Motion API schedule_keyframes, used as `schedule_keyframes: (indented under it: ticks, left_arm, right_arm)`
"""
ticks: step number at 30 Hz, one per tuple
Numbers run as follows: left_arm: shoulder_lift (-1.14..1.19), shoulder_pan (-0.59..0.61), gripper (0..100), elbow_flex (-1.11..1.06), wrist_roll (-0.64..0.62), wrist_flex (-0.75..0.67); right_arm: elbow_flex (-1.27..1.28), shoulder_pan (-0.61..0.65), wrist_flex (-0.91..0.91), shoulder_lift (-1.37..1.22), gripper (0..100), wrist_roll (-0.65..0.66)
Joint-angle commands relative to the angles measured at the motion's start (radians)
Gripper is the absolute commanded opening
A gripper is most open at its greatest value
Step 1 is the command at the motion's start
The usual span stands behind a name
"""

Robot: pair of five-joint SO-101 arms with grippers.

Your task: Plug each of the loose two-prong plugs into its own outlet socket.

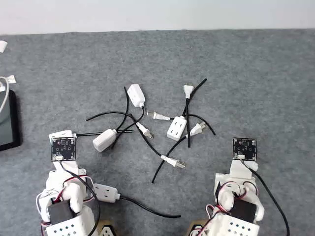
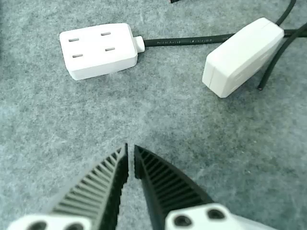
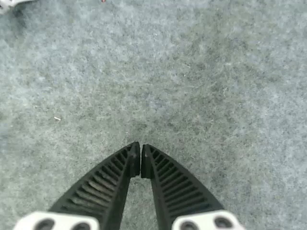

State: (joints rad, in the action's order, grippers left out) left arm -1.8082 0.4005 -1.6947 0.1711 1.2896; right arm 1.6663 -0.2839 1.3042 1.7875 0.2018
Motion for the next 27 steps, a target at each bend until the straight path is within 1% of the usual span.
schedule_keyframes:
  ticks: [1,22,24,27]
  left_arm:
    - [-0.014,0.008,2,0.012,-0.003,-0.026]
    - [-0.014,0.003,2,0.012,-0.006,-0.026]
    - [-0.014,-0.020,2,0.013,-0.006,-0.026]
    - [-0.014,-0.110,2,0.013,-0.002,-0.026]
  right_arm:
    - [0.017,0.005,-0.013,0.012,1.1,0.011]
    - [0.017,0.007,-0.013,0.012,1.3,0.009]
    - [0.017,0.007,-0.004,0.012,1.3,0.011]
    - [0.017,0.002,-0.002,0.013,1.4,0.011]
